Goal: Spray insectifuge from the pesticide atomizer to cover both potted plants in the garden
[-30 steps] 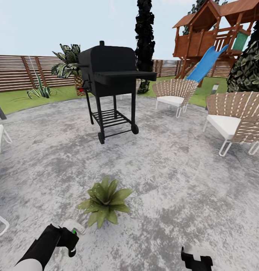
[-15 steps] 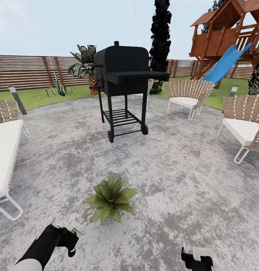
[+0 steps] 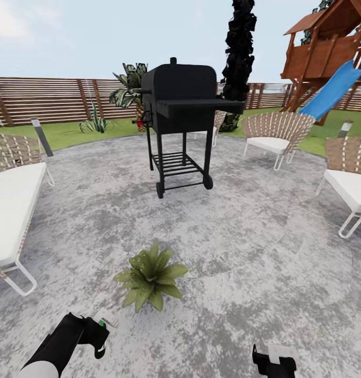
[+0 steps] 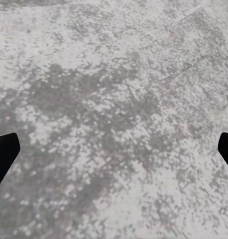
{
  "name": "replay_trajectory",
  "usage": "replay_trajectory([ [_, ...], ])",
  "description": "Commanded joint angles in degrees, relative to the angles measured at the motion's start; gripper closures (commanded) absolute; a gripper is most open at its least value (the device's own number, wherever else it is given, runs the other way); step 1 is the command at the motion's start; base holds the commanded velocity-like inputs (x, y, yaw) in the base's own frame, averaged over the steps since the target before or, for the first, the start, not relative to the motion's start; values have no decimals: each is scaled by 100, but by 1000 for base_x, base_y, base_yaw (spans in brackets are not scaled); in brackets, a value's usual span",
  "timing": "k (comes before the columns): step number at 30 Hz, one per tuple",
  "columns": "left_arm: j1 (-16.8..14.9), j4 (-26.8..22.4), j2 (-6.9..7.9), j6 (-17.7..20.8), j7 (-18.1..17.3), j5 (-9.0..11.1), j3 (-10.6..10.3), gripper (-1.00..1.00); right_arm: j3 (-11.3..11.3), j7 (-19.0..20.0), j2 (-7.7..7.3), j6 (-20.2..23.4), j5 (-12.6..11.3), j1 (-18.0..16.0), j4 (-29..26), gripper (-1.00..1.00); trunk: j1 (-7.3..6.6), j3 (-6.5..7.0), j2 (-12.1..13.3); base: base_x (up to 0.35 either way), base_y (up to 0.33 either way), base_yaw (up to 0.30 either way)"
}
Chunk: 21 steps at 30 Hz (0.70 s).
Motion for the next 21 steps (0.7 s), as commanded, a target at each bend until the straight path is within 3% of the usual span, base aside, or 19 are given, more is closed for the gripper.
replay_trajectory([
  [1, -5, -8, -5, 21, -42, -29, 22, 100, -39, -20, 0, -15, 61, -3, 6, -100, 1, -5, -2, 250, -82, 275],
  [11, -5, -8, 14, 21, -42, -37, -27, 100, -39, -20, 0, -15, 61, -3, 6, -100, 1, -5, -2, 21, -9, 262],
  [21, -5, -8, 12, 21, -42, -37, -16, 100, -39, -20, 0, -15, 61, -3, 6, -100, 1, -5, -2, 187, -178, 24],
])
